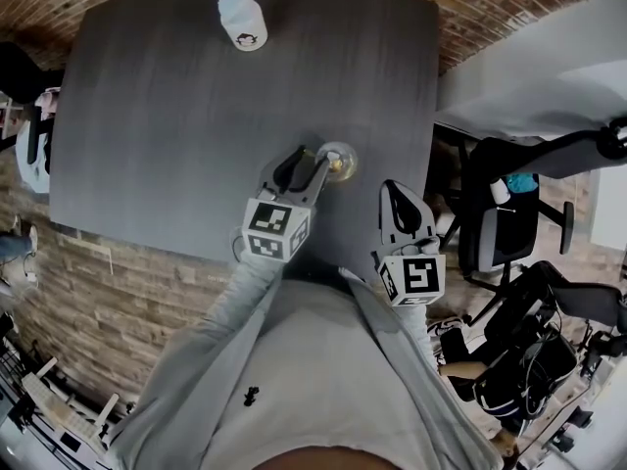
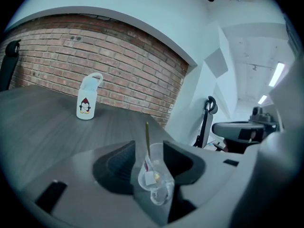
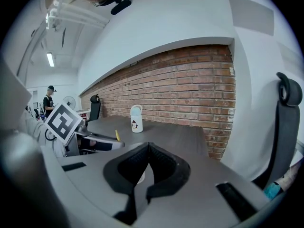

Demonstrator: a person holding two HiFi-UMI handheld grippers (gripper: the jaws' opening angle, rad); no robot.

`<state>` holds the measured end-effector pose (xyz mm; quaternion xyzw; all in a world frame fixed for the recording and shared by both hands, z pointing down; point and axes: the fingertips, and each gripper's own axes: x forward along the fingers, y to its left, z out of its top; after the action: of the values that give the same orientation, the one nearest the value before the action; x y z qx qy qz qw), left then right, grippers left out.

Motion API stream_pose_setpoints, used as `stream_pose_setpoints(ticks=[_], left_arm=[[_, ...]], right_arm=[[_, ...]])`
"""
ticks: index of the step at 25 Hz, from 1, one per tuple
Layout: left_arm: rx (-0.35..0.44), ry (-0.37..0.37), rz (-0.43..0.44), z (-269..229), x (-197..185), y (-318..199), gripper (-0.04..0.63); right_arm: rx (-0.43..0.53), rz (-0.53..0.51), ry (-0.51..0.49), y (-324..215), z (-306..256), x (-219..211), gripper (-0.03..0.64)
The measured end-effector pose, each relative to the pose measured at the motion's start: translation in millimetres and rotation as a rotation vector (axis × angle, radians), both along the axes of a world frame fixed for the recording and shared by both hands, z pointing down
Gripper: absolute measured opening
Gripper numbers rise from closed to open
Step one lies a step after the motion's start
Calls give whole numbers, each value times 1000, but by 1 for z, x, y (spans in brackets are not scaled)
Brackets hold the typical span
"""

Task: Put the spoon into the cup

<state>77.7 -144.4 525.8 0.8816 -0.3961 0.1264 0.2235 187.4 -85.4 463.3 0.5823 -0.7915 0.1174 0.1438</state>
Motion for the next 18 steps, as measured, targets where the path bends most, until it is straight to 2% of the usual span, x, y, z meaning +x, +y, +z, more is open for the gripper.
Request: stream_pose_setpoints(ticks=[18], left_arm=[[82, -28, -53, -31, -29, 14, 166]], right_arm=[[87, 6, 4, 0, -31, 2, 17]])
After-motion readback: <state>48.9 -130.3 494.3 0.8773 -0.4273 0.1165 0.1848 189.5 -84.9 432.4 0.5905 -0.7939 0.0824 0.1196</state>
